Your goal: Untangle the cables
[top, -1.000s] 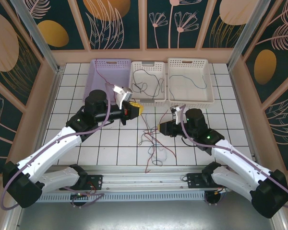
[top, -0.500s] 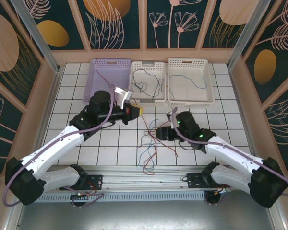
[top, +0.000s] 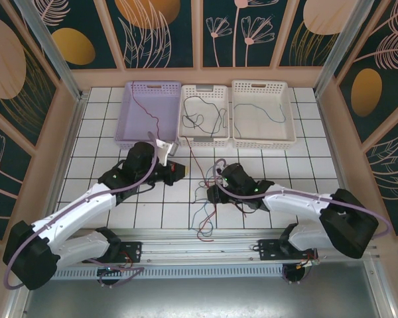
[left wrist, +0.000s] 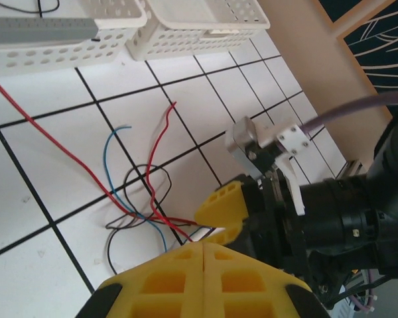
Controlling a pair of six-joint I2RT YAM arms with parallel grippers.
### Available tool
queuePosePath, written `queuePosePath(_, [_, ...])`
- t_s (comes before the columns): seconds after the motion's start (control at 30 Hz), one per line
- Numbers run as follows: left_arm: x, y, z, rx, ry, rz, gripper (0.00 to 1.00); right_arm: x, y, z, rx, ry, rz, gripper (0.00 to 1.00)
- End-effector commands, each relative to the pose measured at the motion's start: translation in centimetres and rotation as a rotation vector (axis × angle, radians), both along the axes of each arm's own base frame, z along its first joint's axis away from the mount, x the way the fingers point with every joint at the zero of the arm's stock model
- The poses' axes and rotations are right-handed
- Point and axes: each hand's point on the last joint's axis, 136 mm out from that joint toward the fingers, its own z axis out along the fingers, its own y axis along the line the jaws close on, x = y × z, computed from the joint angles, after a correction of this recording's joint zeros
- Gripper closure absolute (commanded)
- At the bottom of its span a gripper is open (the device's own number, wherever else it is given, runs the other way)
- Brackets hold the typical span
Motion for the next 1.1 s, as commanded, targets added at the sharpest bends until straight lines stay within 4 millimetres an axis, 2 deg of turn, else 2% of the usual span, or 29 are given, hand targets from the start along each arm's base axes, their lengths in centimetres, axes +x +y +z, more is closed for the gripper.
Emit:
queuePosePath(0.0, [-0.4, 0.1, -0.3, -0.023, 0.016, 0.013, 1.0, 2.3, 1.8, 1.2, 0.016, -0.078, 0.005, 0.51])
queuePosePath(0.07, [-0.9, -0.1, -0.9, -0.028, 0.032, 0.004, 1.0, 2.5, 2.3, 0.8, 0.011, -0.073, 0.014, 0.55])
queuePosePath(0.17, [-1.6, -0.4, -1.8, -0.028, 0.053, -0.012, 1.0, 3.3, 2.6, 1.0, 0.003, -0.08, 0.014, 0.76])
queuePosePath(0.23, [-2.0, -0.6, -2.5, -0.029, 0.07, -0.022, 1.0, 4.0, 2.5, 2.0, 0.001, -0.1, 0.003, 0.89])
queuePosePath(0.3, [-2.3, -0.9, -3.0, -0.028, 0.084, -0.033, 1.0, 4.8, 2.3, 3.8, 0.012, -0.139, -0.009, 0.99])
queuePosePath(0.4, [-2.6, -1.3, -3.7, -0.027, 0.099, -0.044, 1.0, 6.4, 1.5, 7.8, 0.03, -0.227, -0.047, 1.0])
queuePosePath(0.57, [-2.7, -1.8, -4.7, -0.023, 0.115, -0.051, 1.0, 8.4, -0.3, 15.9, 0.092, -0.389, -0.103, 1.0])
queuePosePath(0.77, [-2.8, -2.5, -5.2, -0.037, 0.128, -0.067, 1.0, 8.1, -1.0, 24.4, 0.169, -0.525, -0.081, 1.0])
queuePosePath(0.87, [-2.8, -2.8, -5.3, -0.05, 0.131, -0.075, 1.0, 8.0, -1.8, 27.6, 0.176, -0.585, -0.098, 1.0])
queuePosePath(1.07, [-2.6, -3.4, -5.7, -0.059, 0.139, -0.084, 1.0, 7.7, -3.5, 31.9, 0.184, -0.682, -0.14, 1.0])
